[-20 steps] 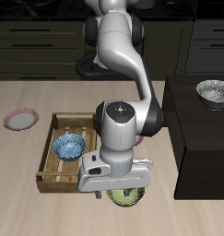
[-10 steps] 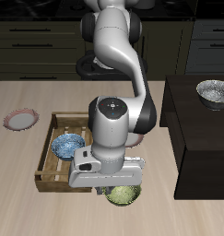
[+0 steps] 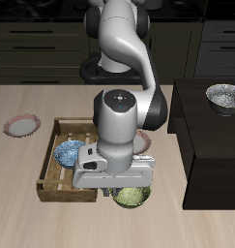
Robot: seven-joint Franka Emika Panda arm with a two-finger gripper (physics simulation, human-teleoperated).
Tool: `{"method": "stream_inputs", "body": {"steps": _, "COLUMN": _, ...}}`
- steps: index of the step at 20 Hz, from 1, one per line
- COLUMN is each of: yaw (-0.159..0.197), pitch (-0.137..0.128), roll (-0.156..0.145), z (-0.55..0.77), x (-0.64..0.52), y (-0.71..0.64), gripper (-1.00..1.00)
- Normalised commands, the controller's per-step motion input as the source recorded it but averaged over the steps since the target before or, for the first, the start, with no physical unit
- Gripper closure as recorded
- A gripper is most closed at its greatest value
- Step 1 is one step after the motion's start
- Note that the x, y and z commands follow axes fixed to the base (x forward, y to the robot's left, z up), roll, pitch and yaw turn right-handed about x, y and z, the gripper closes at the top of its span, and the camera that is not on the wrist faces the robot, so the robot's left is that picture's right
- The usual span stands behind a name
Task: Place the green bowl onto the plate that is in the table center and place the black bowl onto the plate that is next to the blue bowl
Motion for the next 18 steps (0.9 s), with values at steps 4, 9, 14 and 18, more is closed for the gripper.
{"method": "stream_inputs", "body": {"steps": 4, "yaw": 0.013, "pitch": -0.052, "roll": 0.000, "z": 0.19, "x": -0.10, "y": 0.06, "gripper": 1.00}}
{"method": "stream_inputs", "body": {"steps": 9, "yaw": 0.001, "pitch": -0.070, "roll": 0.009, "z": 0.38, "x": -0.27, "y": 0.01, "gripper": 1.00}}
{"method": "stream_inputs", "body": {"steps": 14, "yaw": -0.003, "pitch": -0.045, "roll": -0.016, "z": 0.34, "x": -0.22, "y": -0.11, "gripper": 1.00}}
{"method": "stream_inputs", "body": {"steps": 18, "yaw": 0.000, "pitch": -0.039, "roll": 0.051, "z": 0.23, "x": -0.32, "y": 0.13, "gripper": 1.00}}
